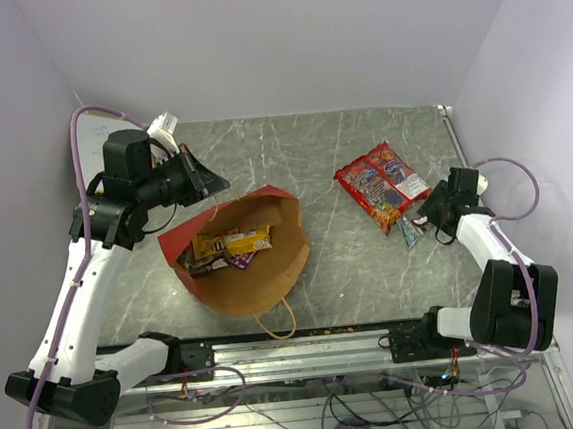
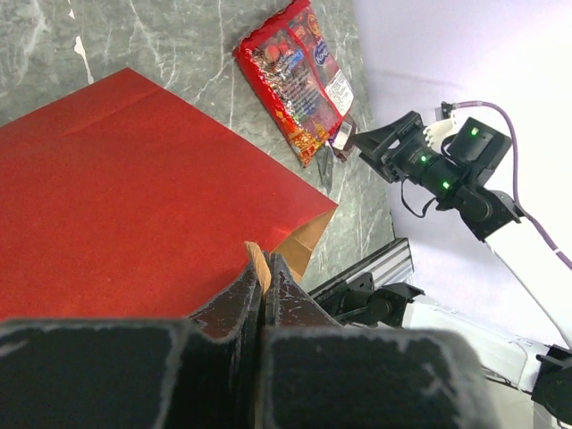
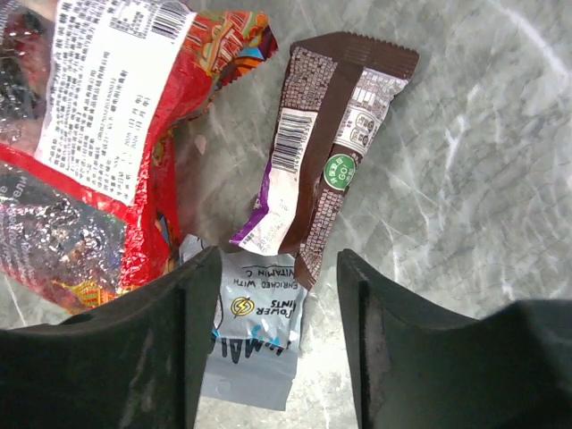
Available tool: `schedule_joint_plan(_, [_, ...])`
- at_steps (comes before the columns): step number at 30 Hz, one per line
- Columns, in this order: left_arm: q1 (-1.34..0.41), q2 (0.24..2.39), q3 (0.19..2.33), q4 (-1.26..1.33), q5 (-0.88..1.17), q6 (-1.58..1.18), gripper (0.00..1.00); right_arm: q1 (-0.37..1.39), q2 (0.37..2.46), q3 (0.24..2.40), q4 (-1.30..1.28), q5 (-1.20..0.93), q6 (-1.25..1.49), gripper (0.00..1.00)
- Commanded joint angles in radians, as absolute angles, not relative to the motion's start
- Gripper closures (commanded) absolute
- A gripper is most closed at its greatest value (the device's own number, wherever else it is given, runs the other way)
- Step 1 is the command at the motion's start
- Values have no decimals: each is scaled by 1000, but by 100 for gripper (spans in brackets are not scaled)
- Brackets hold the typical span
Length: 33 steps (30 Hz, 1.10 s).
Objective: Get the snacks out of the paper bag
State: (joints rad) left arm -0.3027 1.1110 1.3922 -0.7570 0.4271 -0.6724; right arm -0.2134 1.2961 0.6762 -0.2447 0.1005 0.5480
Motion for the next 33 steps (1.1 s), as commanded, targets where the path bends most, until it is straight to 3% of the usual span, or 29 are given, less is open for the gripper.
schedule_joint_plan(1, [-304, 1110, 1413, -741, 429, -672, 93, -205, 1276, 719, -309, 105, 474, 41])
schedule_joint_plan(4, [-303, 1120, 1412, -739, 408, -672, 93, -137, 1292, 743, -271, 88, 387, 35])
schedule_joint_plan(17, [-304, 1158, 1365, -641, 352, -794, 93, 410, 1512, 1232, -261, -57, 66, 34])
schedule_joint_plan(26, [-303, 1124, 1333, -666, 310, -846, 93, 651, 1455, 1321, -185, -79, 14, 34])
schedule_joint_plan(33, [-304, 1108, 1343, -715, 301, -832, 93, 744, 1372, 1293, -39, -197, -14, 33])
